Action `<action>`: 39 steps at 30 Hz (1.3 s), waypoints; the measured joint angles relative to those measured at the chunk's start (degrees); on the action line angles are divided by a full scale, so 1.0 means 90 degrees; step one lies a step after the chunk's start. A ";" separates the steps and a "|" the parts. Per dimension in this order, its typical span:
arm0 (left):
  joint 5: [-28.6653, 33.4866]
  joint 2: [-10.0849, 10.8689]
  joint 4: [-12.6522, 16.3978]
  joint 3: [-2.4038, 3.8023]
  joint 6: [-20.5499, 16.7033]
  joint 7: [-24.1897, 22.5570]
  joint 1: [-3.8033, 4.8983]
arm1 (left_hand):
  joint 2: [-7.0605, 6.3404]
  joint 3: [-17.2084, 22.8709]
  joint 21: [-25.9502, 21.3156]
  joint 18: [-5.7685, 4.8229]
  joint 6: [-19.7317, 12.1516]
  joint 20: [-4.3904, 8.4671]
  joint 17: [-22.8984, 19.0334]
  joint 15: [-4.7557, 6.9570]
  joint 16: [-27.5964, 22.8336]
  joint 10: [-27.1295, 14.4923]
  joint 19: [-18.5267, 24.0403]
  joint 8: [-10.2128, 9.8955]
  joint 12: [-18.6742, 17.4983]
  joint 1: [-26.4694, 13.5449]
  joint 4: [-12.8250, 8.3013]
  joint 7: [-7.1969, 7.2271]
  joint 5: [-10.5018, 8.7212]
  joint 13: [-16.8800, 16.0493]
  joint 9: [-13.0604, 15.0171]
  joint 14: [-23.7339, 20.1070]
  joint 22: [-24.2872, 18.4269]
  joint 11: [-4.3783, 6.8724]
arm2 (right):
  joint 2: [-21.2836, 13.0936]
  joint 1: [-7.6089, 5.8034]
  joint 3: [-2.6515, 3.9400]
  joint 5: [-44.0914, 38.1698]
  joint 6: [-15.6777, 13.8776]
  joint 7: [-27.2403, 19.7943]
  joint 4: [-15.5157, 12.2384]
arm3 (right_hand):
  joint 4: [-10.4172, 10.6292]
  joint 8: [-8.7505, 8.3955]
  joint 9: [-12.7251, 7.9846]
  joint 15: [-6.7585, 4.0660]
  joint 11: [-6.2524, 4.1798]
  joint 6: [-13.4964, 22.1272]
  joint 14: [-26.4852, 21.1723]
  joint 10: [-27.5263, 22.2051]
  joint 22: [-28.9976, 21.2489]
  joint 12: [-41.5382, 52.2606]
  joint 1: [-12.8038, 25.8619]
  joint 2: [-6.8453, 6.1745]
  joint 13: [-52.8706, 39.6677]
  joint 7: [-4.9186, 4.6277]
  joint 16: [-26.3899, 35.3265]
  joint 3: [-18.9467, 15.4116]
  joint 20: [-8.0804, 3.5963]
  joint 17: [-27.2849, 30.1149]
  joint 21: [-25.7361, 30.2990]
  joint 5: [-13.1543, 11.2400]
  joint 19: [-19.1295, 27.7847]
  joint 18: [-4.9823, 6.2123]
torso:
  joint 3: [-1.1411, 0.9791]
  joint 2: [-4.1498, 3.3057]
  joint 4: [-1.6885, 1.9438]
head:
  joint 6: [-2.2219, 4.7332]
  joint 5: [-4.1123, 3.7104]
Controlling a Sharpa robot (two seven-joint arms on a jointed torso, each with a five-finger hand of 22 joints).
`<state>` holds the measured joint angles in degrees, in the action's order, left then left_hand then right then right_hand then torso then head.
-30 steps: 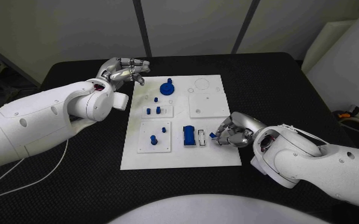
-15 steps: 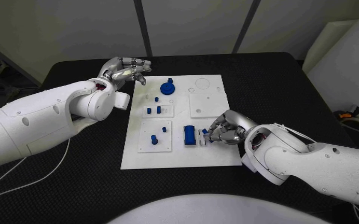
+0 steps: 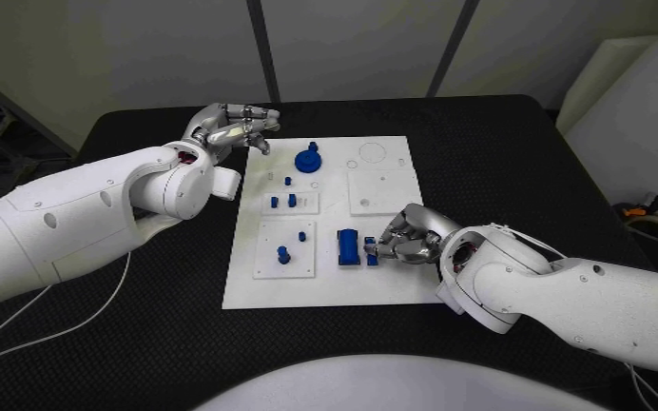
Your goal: Assemble the parts on the task board
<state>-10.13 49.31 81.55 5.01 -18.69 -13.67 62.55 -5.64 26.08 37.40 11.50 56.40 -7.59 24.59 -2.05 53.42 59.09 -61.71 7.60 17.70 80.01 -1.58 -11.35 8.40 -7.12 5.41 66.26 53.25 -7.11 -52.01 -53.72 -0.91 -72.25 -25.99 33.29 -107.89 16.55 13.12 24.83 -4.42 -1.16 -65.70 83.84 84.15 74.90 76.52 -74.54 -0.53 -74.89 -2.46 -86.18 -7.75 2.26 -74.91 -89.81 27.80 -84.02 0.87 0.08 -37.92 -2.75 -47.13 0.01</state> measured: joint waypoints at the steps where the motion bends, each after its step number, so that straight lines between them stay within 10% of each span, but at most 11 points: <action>1: 0.0000 0.0000 0.0001 0.0000 0.0006 0.0000 0.0000 | 0.0000 0.0000 0.0000 0.0000 0.0000 0.0000 -0.0001 0.0000 0.0000 0.0000 0.0000 0.0000 0.0000 0.0000 0.0000 0.0000 0.0000 0.0000 -0.0003 0.0000 0.0000 0.0000 | 0.0010 0.0000 0.0000 0.0003 0.0032 0.0017 0.0016 | 0.0000 -0.0002 -0.0004 0.0000 0.0000 0.0000 0.0000 0.0000 0.0000 0.0000 0.0009 -0.0008 0.0003 0.0000 -0.0001 0.0000 -0.0007 0.0000 0.0000 0.0000 -0.0007 0.0000 | 0.0000 0.0000 0.0000 | -0.0001 0.0004; 15: 0.0000 0.0002 0.0002 0.0000 0.0082 0.0000 0.0000 | 0.0000 -0.0018 0.0000 0.0000 -0.0023 0.0000 -0.0001 -0.0022 0.0000 -0.0023 0.0000 0.0000 0.0000 0.0000 -0.0018 0.0023 0.0000 0.0000 -0.0003 -0.0023 0.0000 0.0024 | 0.0080 0.0000 0.0003 -0.0064 0.0167 0.0163 0.0073 | 0.0001 0.0131 0.0158 -0.0046 -0.0045 -0.0068 0.0001 -0.0002 0.0000 0.0000 0.0218 0.0056 -0.0010 0.0022 -0.0025 -0.0161 -0.0039 0.0000 0.0000 -0.0086 0.0006 0.0000 | -0.0003 0.0004 0.0000 | -0.0015 0.0012; 27: 0.0000 0.0004 -0.0005 0.0000 0.0090 0.0000 0.0000 | 0.0000 -0.0018 0.0000 0.0000 -0.0047 0.0000 -0.0006 0.0001 0.0000 -0.0023 0.0000 0.0000 0.0024 0.0000 -0.0018 -0.0001 0.0000 0.0000 -0.0003 -0.0046 0.0000 0.0024 | -0.0058 0.0003 -0.0003 -0.0112 0.0118 0.0000 -0.0029 | 0.0010 0.0274 0.0385 -0.0046 -0.0045 -0.0046 0.0000 -0.0001 0.0000 -0.0008 0.0830 0.0091 -0.0005 0.0044 -0.0024 -0.0613 -0.0060 0.0000 0.0000 -0.1510 -0.0015 0.0000 | -0.0008 0.0009 -0.0008 | 0.0025 -0.0002; 39: 0.0000 0.0001 -0.0013 0.0000 0.0092 0.0000 0.0000 | 0.0000 -0.0018 0.0000 0.0000 -0.0047 0.0000 -0.0006 0.0000 0.0000 -0.0023 0.0000 0.0000 0.0024 0.0000 -0.0018 -0.0001 0.0000 0.0000 -0.0002 -0.0046 0.0000 0.0024 | -0.0363 0.0003 -0.0005 -0.0132 0.0259 -0.0332 -0.0166 | -0.0107 0.0347 0.0511 -0.0069 -0.0044 0.0026 0.0024 -0.0002 0.0000 -0.0011 0.0468 -0.0005 -0.0006 0.0026 -0.0024 -0.0648 -0.0060 0.0000 0.0000 -0.1824 -0.0015 0.0001 | -0.0007 0.0010 -0.0008 | 0.0045 -0.0022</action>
<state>-10.13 49.32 81.44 5.01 -17.86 -13.67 62.54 -5.63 25.92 37.40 11.51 55.98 -7.59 24.54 -2.05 53.43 58.89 -61.71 7.60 17.92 80.01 -1.74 -11.36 8.40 -7.12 5.39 65.85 53.25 -6.89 -55.27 -53.69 -0.95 -73.44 -23.66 30.30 -109.38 15.59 16.25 29.43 -5.04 -1.55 -65.47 84.05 84.13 74.90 76.42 -70.32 -0.57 -74.95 -2.22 -86.40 -13.59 1.72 -74.91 -89.81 11.38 -84.16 0.87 0.02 -37.84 -2.82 -46.72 -0.19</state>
